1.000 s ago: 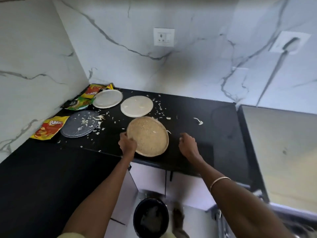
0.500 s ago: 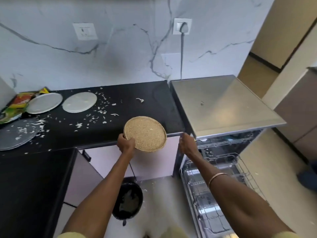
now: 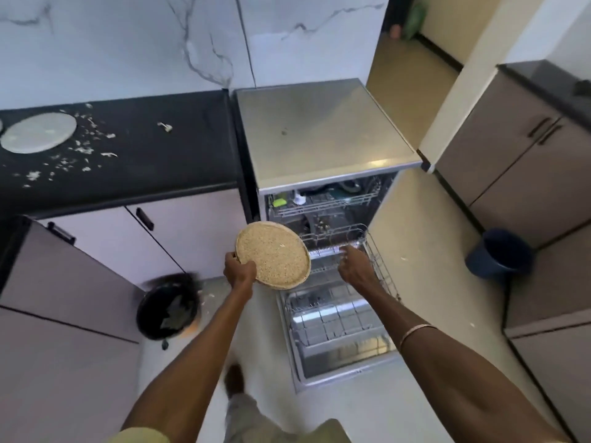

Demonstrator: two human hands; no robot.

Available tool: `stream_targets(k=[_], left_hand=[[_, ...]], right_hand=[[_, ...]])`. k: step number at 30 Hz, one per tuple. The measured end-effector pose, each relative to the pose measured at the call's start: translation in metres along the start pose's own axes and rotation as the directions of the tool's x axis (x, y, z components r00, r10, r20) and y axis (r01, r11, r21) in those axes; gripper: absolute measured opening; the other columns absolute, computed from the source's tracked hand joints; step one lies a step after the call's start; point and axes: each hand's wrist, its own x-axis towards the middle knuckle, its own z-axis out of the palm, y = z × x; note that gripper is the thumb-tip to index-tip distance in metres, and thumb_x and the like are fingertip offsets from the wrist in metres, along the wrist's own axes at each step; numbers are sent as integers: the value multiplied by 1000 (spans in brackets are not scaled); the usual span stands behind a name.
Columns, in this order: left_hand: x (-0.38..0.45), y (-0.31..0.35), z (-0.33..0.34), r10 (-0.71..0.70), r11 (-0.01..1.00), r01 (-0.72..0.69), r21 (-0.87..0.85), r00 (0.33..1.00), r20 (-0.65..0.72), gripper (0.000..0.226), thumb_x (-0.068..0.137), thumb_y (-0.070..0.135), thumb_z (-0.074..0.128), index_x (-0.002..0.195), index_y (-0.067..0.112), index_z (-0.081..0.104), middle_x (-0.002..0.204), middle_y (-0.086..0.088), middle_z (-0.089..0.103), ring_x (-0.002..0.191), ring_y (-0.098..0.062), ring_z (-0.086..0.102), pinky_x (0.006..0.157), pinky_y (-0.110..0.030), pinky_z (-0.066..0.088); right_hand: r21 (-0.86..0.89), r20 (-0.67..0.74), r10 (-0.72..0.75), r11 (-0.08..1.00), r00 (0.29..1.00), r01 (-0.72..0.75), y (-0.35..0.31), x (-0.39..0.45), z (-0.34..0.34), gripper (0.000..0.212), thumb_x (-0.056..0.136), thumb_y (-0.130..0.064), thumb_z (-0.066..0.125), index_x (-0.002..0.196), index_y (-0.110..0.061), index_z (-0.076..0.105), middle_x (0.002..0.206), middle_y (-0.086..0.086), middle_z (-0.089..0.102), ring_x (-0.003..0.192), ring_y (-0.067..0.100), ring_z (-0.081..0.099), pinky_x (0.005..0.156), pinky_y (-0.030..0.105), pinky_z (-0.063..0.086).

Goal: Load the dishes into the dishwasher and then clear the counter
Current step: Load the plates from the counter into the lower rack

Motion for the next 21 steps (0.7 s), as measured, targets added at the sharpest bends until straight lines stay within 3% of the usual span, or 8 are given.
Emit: stream_targets(k=[3, 6, 11, 15, 17, 21], left_hand=[[-42, -21, 27, -12, 1000, 12, 28, 1000, 16, 41, 84, -2, 59, 123, 4, 48, 120, -19, 57, 105, -36, 57, 81, -47, 57], [-63, -33, 47, -1, 995, -2, 102, 999, 38, 42, 83, -3, 56, 123, 2, 46, 121, -19, 55, 108, -38, 56, 78, -37, 50], [-65, -45, 91, 21, 966, -47, 256, 995, 100, 43, 87, -2, 58, 125, 4, 40, 123, -21, 55, 108, -39, 57, 83, -46, 52], [-56, -66, 136, 96, 949, -138, 285, 983, 157, 37, 92, 0, 57, 128, 3, 44, 121, -20, 58, 106, -38, 60, 83, -46, 54], [-47, -83, 155, 111, 940, -157, 303, 980, 165, 37, 92, 1, 56, 129, 3, 49, 120, -19, 61, 105, -39, 62, 85, -49, 55], [-38, -119, 201, 93, 931, -155, 330, 976, 195, 36, 91, 0, 55, 126, 1, 57, 113, -19, 66, 99, -40, 65, 82, -53, 57]], right_hand=[[-53, 15, 7, 999, 1000, -6, 42, -10, -14, 36, 89, -5, 50, 123, -1, 60, 118, 21, 65, 108, 36, 62, 88, 37, 50], [-5, 0, 14, 1000, 1000, -14, 73, -10, -17, 37, 92, -3, 48, 127, -3, 60, 123, 20, 64, 110, 34, 61, 90, 36, 49], [34, 29, 78, 996, 997, -79, 114, -8, -16, 35, 92, -6, 46, 124, -5, 62, 117, 21, 66, 108, 35, 63, 86, 33, 48], [30, 88, 75, 996, 993, -78, 153, 6, 2, 44, 89, -20, 40, 122, 0, 61, 109, 23, 68, 102, 37, 65, 85, 35, 49], [-6, 122, 94, 996, 988, -94, 173, 19, 16, 34, 91, -10, 48, 121, 1, 60, 110, 23, 67, 104, 37, 63, 86, 36, 49], [-42, 159, 117, 993, 980, -112, 208, 47, 42, 37, 93, -4, 50, 129, -2, 58, 117, 21, 66, 113, 35, 60, 91, 32, 44]])
